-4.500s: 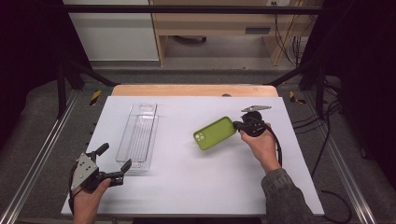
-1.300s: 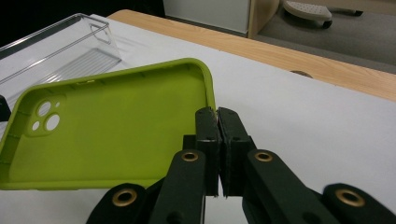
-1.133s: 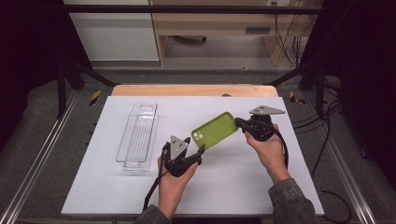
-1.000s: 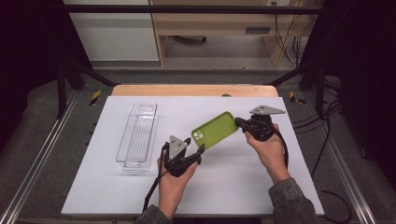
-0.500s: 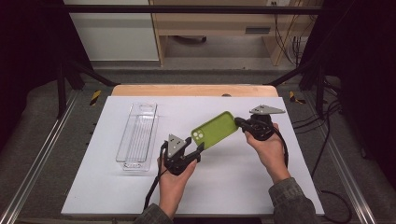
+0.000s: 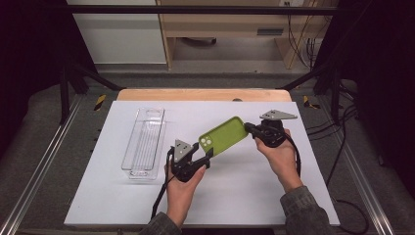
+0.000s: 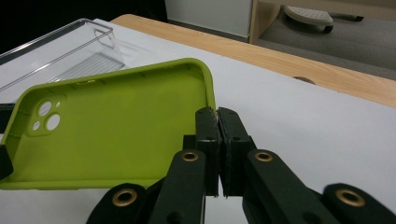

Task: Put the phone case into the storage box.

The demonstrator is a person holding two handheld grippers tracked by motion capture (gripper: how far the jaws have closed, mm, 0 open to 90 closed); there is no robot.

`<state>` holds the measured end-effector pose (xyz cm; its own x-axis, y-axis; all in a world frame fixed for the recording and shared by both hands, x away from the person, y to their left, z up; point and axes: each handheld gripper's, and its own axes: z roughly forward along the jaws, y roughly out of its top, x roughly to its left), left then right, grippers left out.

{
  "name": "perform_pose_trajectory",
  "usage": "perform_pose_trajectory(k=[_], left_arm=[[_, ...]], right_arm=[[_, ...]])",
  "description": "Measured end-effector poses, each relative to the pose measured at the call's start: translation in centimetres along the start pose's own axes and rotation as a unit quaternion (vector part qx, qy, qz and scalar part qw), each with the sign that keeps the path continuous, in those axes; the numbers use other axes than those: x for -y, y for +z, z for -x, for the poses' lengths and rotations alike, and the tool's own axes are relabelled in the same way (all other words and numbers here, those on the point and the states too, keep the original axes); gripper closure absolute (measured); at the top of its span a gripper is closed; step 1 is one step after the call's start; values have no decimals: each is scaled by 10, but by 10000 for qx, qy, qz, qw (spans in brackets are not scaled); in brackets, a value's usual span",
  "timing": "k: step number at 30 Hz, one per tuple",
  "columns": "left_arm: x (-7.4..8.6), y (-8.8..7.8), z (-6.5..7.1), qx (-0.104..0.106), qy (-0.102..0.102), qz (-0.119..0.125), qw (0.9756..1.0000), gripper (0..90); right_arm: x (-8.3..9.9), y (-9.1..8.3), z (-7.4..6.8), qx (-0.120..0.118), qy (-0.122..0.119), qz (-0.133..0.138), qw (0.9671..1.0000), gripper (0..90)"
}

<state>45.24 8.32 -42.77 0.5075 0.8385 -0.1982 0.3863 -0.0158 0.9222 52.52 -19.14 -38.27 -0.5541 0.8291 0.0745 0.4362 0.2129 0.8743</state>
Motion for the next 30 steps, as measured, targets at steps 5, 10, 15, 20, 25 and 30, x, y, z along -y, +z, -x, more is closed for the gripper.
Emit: perform_pose_trajectory(k=[5,10,15,20,25,30], left_arm=[[0,-1,-1,-34,-24,26,10000,486],[0,0,-1,-136,-3,38,9999,516],[1,1,-2,-238,-64,71,9997,544],[0,1,-4,-279,-93,94,9995,595],[1,1,-4,-377,-101,132,9992,624],[1,2,-5,-467,-163,152,9987,653]], right_arm=[[1,0,0,40,-46,-45,10000,881],[0,-1,-2,87,-109,-28,9999,881],[0,-2,-7,180,-219,-42,9996,881],[-1,-3,-10,230,-263,-53,9994,880],[-1,-4,-13,281,-301,-59,9991,880],[-1,-5,-15,311,-359,-37,9989,880]])
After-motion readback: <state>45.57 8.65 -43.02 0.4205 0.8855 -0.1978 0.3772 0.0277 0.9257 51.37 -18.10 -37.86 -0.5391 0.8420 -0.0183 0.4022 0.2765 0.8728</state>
